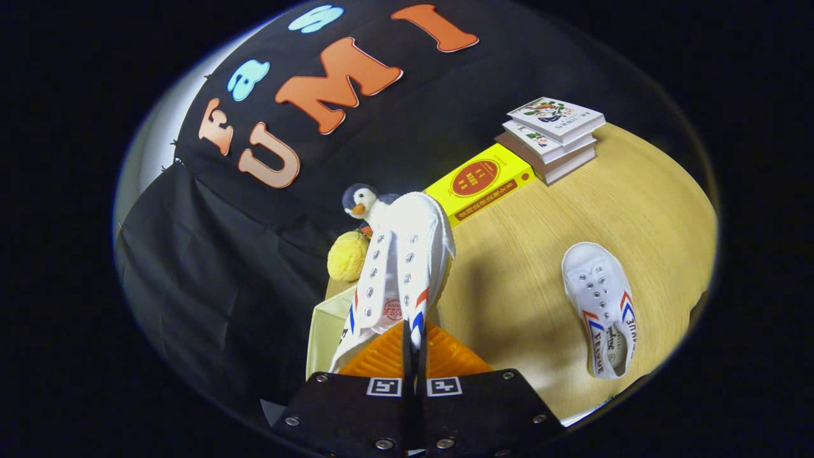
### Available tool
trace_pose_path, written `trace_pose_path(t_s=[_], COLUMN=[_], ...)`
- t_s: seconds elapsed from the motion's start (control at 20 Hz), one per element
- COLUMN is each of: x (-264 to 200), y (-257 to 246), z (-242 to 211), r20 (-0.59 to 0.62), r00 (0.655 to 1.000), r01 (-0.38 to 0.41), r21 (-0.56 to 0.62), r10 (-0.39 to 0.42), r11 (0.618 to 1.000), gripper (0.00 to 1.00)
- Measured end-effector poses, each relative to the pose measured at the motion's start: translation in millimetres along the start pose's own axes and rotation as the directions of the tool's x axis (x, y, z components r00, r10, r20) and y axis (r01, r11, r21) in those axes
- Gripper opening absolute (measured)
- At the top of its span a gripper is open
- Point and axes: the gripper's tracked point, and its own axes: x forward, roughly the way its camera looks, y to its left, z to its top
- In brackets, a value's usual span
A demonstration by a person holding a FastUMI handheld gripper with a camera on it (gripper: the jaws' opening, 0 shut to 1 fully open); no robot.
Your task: Open the storage box then place both shoes into the box .Put the left shoe in first, then the right shoe, with the right side of both shoes facing outward in a uniform manner.
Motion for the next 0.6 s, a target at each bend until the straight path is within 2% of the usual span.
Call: trace_pose_path(t_s=[0.35,0.6], x=[25.6,59.3], y=[93.7,117.5], z=[-53.0,-104.0], r20=[-0.050,-0.124], r00=[0.998,0.992], r01=[-0.050,-0.028], r21=[-0.102,-0.152], r10=[0.045,0.009], r11=[0.994,0.988], gripper=[0.00,0.00])
